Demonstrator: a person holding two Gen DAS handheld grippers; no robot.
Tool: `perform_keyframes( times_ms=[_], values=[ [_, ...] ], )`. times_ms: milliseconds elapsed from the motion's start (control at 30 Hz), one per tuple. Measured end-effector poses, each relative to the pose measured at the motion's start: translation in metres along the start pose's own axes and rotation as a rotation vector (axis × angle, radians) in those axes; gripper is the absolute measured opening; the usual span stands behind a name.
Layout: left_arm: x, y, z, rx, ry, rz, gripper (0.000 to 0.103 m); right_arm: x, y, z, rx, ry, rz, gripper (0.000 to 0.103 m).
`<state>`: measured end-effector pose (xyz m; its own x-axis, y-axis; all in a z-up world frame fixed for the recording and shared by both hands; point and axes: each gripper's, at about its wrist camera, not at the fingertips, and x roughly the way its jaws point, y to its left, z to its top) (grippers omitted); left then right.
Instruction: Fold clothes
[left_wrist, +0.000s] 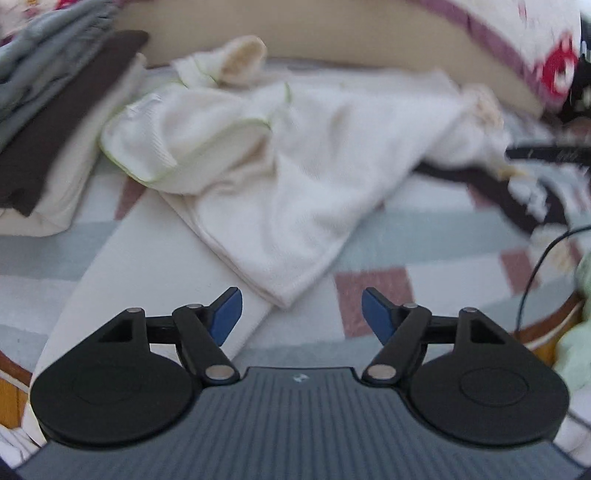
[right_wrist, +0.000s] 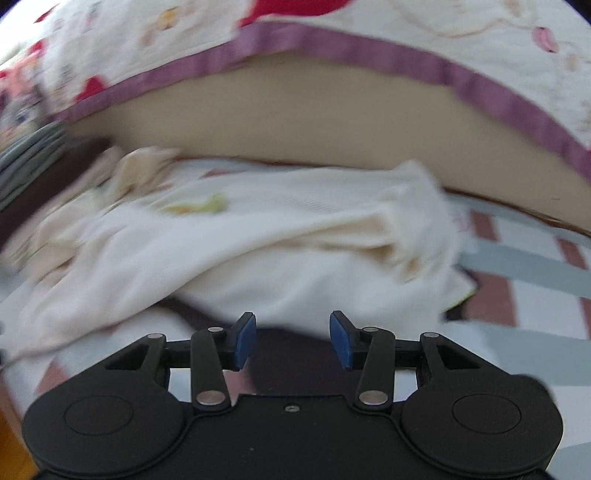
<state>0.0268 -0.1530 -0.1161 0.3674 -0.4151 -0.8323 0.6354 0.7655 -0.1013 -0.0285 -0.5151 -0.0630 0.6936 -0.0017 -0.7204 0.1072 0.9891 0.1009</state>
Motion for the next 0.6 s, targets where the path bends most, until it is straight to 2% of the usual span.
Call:
perform_keyframes(
  times_ms=[67, 133, 200, 267, 300, 333, 400, 433, 467, 533, 567, 600],
  values=[
    [0.011, -0.005, -0.002, 0.002, 0.022, 0.038, 0.072, 0.0, 0.013, -0.005, -0.027, 0.01, 0.055, 0.05],
    [0.025, -0.002, -0.002, -0.039, -0.002, 0.101, 0.069, 0.001, 0.025, -0.009, -0.041, 0.018, 0.104, 0.051],
    [0.034, -0.003, -0.003, -0.027, -0.023, 0.115, 0.069, 0.004, 0.036, -0.013, -0.061, 0.022, 0.135, 0.051],
    [0.043, -0.005, -0.003, 0.004, -0.032, 0.128, 0.062, 0.008, 0.043, -0.015, -0.067, 0.033, 0.149, 0.051],
    [0.046, -0.008, -0.001, 0.041, -0.055, 0.148, 0.046, 0.009, 0.046, -0.016, -0.068, 0.039, 0.159, 0.051],
    [0.048, -0.01, 0.001, 0.078, -0.079, 0.17, 0.013, 0.011, 0.047, -0.017, -0.072, 0.041, 0.165, 0.051],
    [0.042, -0.012, 0.014, 0.14, -0.135, 0.234, 0.01, 0.012, 0.05, -0.016, -0.091, 0.042, 0.173, 0.051],
    [0.026, -0.008, 0.026, 0.108, -0.186, 0.26, 0.01, 0.012, 0.052, -0.015, -0.106, 0.041, 0.175, 0.051],
    [0.001, 0.003, 0.04, 0.017, -0.263, 0.243, 0.01, 0.012, 0.053, -0.013, -0.13, 0.039, 0.185, 0.05],
    [-0.049, 0.032, 0.067, -0.17, -0.431, 0.158, 0.009, 0.009, 0.053, -0.005, -0.196, 0.028, 0.214, 0.05],
    [-0.066, 0.047, 0.077, -0.233, -0.494, 0.118, 0.009, 0.007, 0.052, -0.001, -0.213, 0.028, 0.215, 0.05],
    [-0.073, 0.059, 0.085, -0.269, -0.525, 0.104, 0.009, 0.005, 0.05, 0.004, -0.218, 0.033, 0.204, 0.05]
  ],
)
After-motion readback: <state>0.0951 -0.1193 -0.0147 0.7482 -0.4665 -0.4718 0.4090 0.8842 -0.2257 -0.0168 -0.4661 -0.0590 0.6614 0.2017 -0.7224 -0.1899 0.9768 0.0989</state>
